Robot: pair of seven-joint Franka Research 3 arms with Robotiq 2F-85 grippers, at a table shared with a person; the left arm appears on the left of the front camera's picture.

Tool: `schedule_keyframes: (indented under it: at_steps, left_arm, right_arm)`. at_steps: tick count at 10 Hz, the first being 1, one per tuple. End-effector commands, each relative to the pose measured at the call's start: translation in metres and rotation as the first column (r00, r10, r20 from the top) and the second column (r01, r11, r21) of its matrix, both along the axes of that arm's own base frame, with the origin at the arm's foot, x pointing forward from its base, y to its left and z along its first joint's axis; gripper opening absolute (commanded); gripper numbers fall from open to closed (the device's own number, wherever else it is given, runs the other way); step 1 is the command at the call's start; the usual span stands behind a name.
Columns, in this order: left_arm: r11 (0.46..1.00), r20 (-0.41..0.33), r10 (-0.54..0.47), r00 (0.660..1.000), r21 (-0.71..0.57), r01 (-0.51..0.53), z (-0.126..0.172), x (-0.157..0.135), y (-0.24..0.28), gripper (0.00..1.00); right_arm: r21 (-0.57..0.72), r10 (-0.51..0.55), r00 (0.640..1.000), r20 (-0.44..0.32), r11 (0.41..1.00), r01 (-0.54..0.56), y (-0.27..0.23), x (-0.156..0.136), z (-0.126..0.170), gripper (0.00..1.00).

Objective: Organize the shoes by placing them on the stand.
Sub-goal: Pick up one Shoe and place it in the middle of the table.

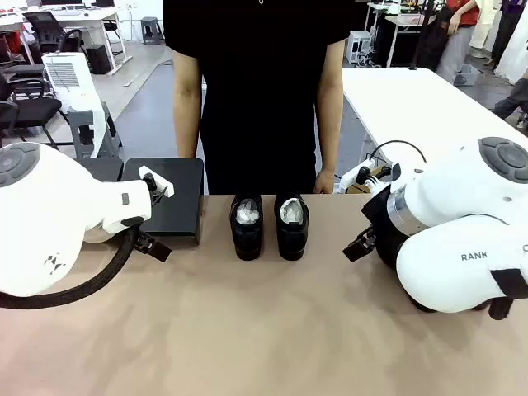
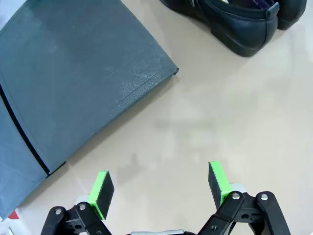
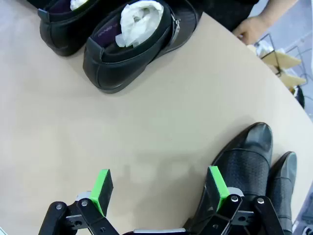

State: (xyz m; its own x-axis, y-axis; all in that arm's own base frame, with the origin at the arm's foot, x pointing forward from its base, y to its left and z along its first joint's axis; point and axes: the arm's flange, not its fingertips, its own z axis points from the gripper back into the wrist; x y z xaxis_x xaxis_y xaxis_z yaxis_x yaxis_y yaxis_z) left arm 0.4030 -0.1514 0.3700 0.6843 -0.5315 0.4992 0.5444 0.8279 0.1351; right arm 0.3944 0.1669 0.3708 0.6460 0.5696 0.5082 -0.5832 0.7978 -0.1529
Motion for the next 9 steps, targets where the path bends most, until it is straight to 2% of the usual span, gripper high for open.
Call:
schedule_keyframes:
  at_steps: [1, 9]
  left_arm:
    - [1.000, 0.000, 0.000, 1.000, 0.000, 0.000, 0.0002, -0.0001, 0.0000, 1.00]
    - [1.000, 0.000, 0.000, 1.000, 0.000, 0.000, 0.0002, -0.0001, 0.0000, 1.00]
  right_arm:
    - [0.000, 0.000, 1.000, 0.000, 1.000, 0.000, 0.0000, 0.0000, 0.0000, 1.00]
    - [0.000, 0.000, 1.000, 0.000, 1.000, 0.000, 0.0000, 0.0000, 0.0000, 1.00]
